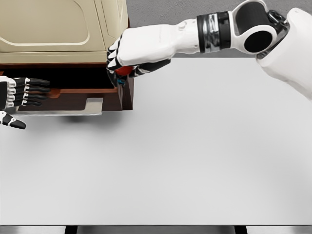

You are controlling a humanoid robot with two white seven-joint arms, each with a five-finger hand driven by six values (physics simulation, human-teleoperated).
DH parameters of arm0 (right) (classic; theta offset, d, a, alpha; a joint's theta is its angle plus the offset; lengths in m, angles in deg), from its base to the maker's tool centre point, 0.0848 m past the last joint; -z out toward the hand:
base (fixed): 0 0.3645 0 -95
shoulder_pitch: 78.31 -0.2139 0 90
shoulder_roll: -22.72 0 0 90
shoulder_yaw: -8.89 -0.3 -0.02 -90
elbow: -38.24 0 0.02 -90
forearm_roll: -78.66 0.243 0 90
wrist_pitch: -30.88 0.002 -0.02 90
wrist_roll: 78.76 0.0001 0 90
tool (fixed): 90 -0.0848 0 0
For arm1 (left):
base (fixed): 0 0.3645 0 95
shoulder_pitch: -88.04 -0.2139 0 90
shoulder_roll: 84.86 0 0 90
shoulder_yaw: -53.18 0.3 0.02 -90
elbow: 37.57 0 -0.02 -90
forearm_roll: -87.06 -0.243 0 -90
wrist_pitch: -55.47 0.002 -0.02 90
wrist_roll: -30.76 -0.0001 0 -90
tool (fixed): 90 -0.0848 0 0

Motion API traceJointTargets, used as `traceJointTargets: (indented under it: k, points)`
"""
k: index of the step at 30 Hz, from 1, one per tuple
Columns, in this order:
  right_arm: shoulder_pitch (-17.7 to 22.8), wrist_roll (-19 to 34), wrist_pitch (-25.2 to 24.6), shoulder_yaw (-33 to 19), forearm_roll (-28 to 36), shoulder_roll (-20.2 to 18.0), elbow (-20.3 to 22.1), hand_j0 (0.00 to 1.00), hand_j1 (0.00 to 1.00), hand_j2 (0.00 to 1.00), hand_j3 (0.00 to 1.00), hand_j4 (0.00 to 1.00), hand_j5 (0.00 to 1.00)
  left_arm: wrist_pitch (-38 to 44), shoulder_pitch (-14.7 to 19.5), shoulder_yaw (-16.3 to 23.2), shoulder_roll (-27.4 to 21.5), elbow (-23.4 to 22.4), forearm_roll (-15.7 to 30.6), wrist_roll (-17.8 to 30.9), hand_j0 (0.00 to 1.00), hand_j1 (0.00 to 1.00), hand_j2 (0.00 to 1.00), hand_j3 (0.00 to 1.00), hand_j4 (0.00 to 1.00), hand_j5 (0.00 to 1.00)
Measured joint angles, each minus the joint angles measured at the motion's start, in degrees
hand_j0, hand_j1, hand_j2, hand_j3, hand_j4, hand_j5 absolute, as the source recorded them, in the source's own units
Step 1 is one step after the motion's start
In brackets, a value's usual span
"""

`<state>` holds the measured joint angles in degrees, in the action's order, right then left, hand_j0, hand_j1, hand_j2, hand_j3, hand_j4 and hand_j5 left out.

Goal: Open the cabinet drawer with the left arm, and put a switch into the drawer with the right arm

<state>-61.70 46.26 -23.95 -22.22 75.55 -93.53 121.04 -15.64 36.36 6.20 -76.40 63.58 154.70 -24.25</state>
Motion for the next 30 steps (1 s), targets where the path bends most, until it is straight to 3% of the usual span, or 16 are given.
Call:
traceJointTargets:
  k: [30]
  points:
    - [-3.7,0.0,0.0,3.3,-0.2,9.2,-11.0,0.45,0.45,0.45,0.45,0.45,0.45,0.0,0.0,0.0,0.1,0.0,0.2,0.0,1.00,1.00,1.00,1.00,1.00,1.00]
